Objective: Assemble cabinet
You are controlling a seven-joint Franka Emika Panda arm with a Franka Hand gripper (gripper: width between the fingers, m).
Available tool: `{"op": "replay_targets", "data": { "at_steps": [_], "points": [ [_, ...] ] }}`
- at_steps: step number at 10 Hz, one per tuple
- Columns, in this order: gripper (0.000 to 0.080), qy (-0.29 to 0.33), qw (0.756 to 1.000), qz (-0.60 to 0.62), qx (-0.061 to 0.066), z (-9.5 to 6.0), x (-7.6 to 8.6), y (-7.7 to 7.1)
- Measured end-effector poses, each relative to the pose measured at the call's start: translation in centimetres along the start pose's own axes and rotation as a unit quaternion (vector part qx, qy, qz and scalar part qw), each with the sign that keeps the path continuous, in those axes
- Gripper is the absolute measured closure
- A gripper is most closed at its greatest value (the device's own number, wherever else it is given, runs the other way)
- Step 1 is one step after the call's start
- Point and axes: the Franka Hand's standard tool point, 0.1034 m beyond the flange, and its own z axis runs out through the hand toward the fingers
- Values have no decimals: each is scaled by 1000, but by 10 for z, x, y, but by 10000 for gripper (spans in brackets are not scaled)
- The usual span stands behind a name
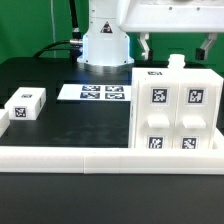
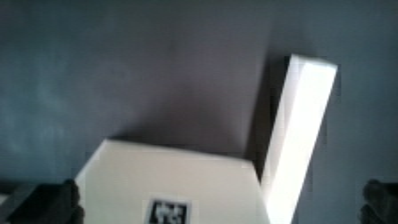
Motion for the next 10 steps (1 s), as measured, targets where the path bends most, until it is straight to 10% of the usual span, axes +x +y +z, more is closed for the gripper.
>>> {"op": "replay_targets", "data": {
  "at_steps": [2, 6, 10],
  "points": [
    [2, -6, 1000, -1, 0, 11, -33, 12],
    [2, -5, 1000, -3, 0, 10, -29, 14],
    [2, -26, 999, 4, 20, 24, -79, 136]
  ]
}}
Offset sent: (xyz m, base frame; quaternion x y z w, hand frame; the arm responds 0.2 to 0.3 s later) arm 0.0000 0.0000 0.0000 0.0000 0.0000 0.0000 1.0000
